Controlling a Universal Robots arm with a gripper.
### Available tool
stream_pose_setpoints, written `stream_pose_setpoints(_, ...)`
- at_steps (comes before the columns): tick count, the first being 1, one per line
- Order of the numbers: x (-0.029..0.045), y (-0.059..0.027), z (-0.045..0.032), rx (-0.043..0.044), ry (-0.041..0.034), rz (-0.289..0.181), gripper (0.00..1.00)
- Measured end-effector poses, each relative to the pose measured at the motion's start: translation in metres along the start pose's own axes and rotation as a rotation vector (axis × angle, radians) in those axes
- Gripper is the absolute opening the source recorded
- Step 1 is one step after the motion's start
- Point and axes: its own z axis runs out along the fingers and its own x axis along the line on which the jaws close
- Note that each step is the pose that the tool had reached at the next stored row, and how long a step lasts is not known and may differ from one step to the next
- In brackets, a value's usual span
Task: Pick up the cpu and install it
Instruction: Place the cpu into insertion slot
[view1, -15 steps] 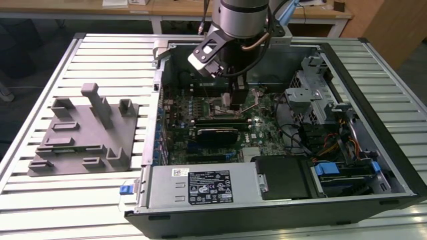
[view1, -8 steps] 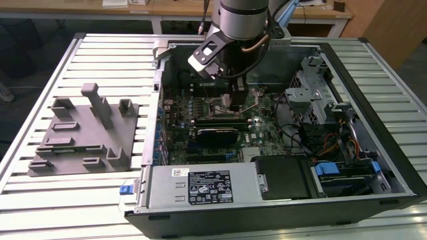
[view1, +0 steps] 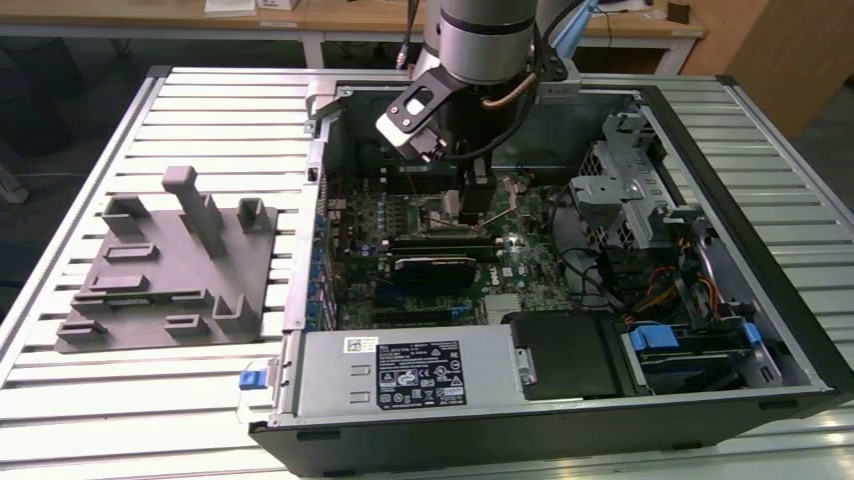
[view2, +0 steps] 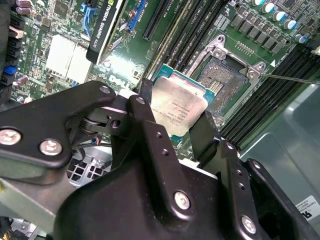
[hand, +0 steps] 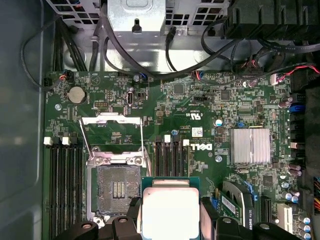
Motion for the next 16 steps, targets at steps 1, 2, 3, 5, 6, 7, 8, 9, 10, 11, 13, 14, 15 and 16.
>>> stream_pose_setpoints(1,0.0000,0.0000,0.0004,0.0001,-0.0001,0.000,0.54)
stream_pose_setpoints(2,0.0000,0.0000,0.0009,0.0001,-0.0001,0.000,0.54)
stream_pose_setpoints(3,0.0000,-0.0001,0.0014,0.0002,-0.0001,0.000,0.54)
stream_pose_setpoints(5,0.0001,-0.0001,0.0024,0.0002,-0.0001,0.000,0.54)
stream_pose_setpoints(6,0.0001,-0.0001,0.0028,0.0003,-0.0001,0.000,0.54)
stream_pose_setpoints(7,0.0001,-0.0001,0.0033,0.0003,0.0000,0.000,0.54)
stream_pose_setpoints(8,0.0001,-0.0001,0.0037,0.0004,0.0000,0.000,0.54)
stream_pose_setpoints(9,0.0001,-0.0002,0.0041,0.0004,-0.0001,0.000,0.54)
stream_pose_setpoints(10,0.0001,-0.0002,0.0046,0.0005,-0.0001,0.000,0.54)
stream_pose_setpoints(11,0.0001,-0.0002,0.0051,0.0006,-0.0001,0.000,0.54)
stream_pose_setpoints(13,0.0001,-0.0002,0.0060,0.0007,-0.0001,0.000,0.54)
stream_pose_setpoints(14,0.0002,-0.0002,0.0064,0.0007,0.0000,0.000,0.54)
stream_pose_setpoints(15,0.0002,-0.0003,0.0069,0.0007,0.0000,0.000,0.54)
stream_pose_setpoints(16,0.0002,-0.0003,0.0074,0.0007,0.0000,0.000,0.54)
